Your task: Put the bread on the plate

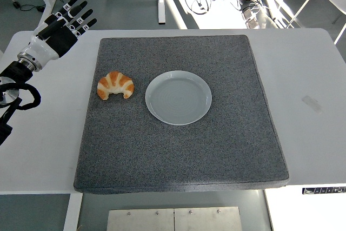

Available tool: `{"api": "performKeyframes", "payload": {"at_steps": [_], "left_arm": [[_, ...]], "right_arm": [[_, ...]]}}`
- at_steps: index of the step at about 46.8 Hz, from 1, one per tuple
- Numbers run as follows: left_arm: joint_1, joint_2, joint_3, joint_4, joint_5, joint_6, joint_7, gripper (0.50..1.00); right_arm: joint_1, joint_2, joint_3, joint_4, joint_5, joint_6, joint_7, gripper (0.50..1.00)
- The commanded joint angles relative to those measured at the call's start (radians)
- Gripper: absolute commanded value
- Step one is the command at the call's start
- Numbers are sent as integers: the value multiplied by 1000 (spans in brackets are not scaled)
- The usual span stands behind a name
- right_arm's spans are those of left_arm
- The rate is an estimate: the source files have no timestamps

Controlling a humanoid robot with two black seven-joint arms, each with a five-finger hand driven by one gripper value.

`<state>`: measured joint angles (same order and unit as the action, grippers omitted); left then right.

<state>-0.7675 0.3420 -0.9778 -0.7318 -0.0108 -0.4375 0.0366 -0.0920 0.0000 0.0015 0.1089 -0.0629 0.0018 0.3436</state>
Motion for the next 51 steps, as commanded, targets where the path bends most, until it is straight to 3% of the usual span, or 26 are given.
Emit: {"api": "performKeyframes", "payload": {"at_steps": [1, 21, 33, 51], "left_arm": [[0, 0, 1, -1, 0, 0, 0, 987], [-3, 6, 47, -5, 14, 14, 3, 987], [-39, 101, 65, -44, 26, 3, 0, 987], [-184, 261, 246, -86, 515, -1, -9, 987]], "right_arm": [[0, 0, 0, 0, 0, 1, 0, 1000], [0, 0, 0, 0, 0, 0, 0, 1000], [0, 0, 0, 0, 0, 0, 0, 1000], [0, 0, 0, 0, 0, 0, 0, 1000]]}}
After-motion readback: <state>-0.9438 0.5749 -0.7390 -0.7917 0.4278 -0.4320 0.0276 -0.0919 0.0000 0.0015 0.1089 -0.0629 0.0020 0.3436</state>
